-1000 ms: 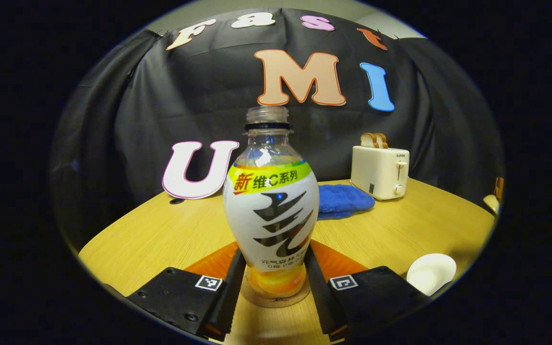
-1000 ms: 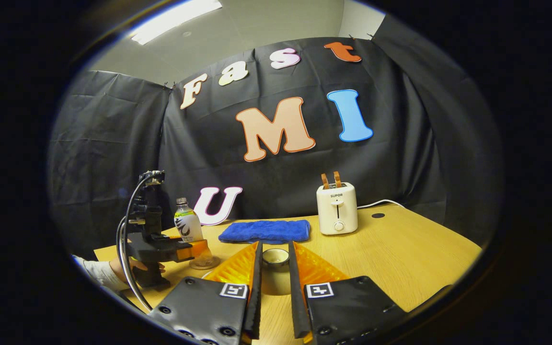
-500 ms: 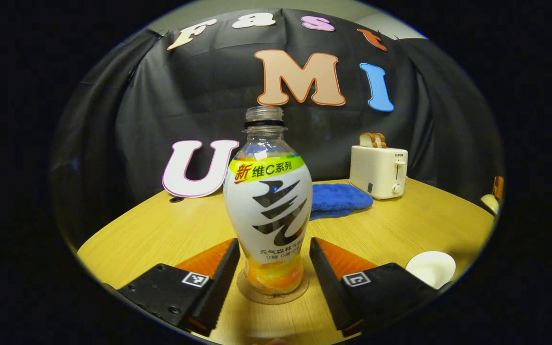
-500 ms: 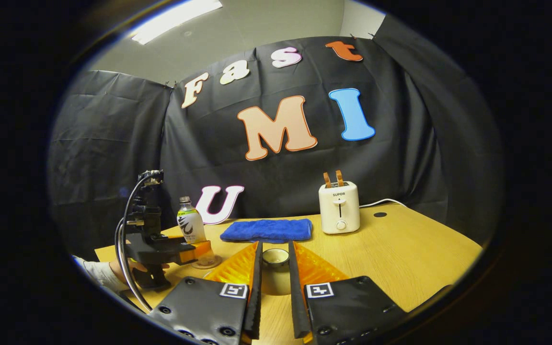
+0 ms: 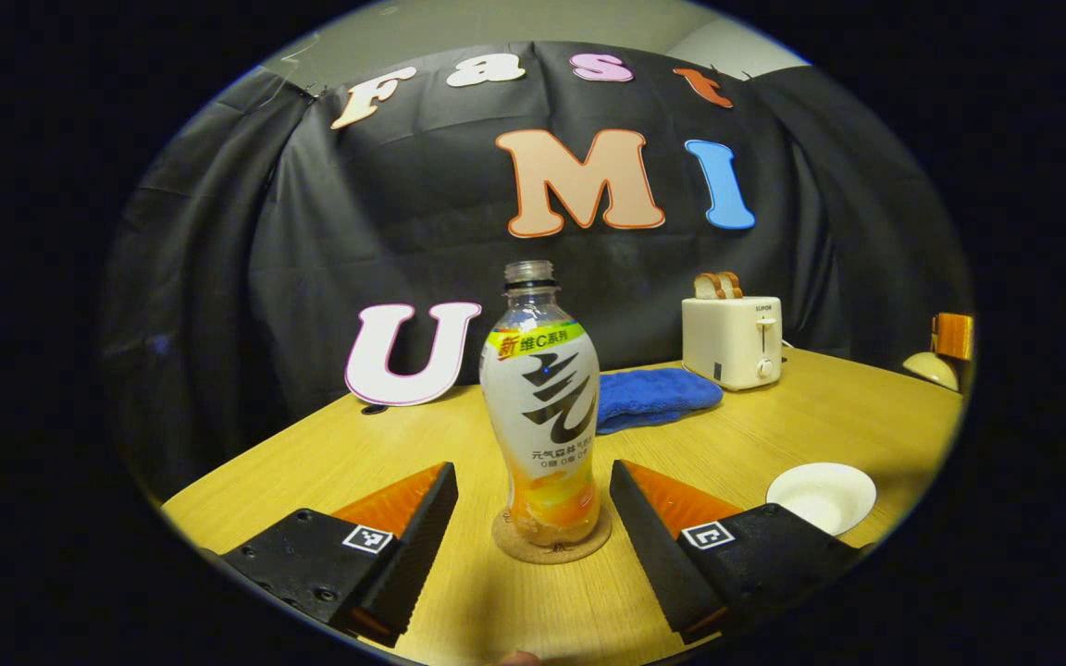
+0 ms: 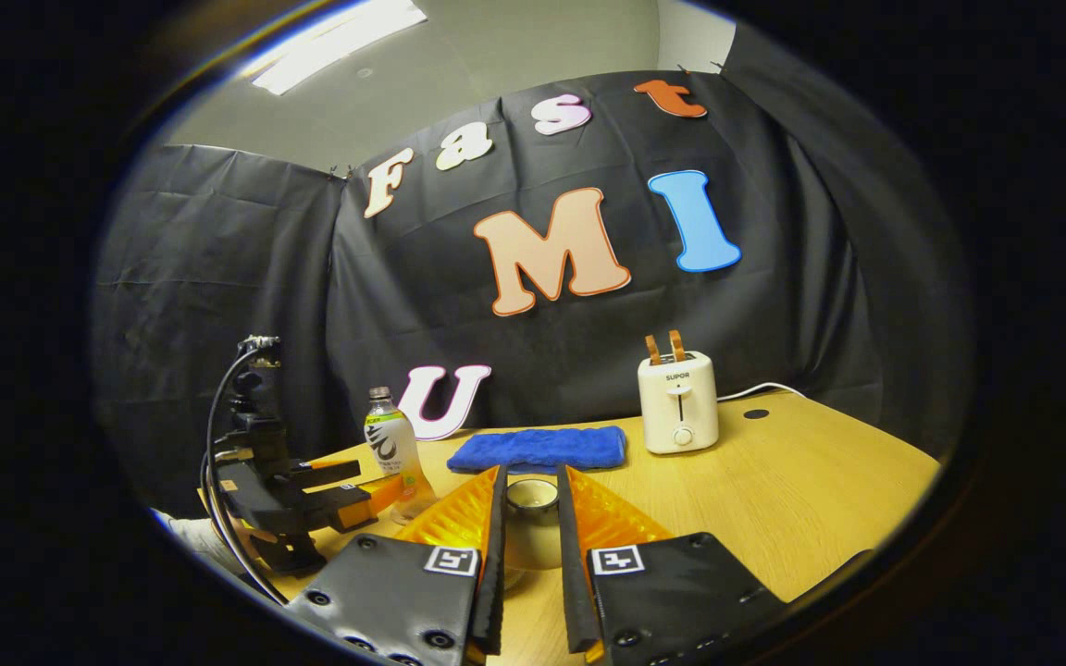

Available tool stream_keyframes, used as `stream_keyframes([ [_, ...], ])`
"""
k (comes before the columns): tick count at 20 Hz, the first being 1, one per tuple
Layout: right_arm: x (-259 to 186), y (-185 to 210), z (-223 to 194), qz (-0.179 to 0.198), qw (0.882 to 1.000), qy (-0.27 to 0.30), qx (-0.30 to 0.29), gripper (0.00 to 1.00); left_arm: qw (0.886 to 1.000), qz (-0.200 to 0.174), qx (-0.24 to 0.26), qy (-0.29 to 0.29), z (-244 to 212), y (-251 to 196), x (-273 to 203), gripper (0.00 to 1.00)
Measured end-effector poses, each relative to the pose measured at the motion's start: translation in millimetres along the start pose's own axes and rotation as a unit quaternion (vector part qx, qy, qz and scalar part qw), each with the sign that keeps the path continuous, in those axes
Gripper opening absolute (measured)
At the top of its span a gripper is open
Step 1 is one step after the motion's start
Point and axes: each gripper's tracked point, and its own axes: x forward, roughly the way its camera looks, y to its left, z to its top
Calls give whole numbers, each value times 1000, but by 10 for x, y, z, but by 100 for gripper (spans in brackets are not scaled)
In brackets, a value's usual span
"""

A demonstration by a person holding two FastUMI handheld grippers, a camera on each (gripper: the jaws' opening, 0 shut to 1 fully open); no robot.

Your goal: Open the teacup lid with one hand, grasp the water bottle and pour water into the teacup with the other hand; after pouring, place the water bottle on the coaster and then close the teacup lid.

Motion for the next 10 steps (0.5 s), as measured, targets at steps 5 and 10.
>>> stream_keyframes([
  [5,74,176,-112,6,1000,-6,-11,30,999,-2,5,-33,162,40,-186,96],
  [10,234,416,-324,12,1000,8,-27,31,998,7,12,-56,213,170,-348,96],
])
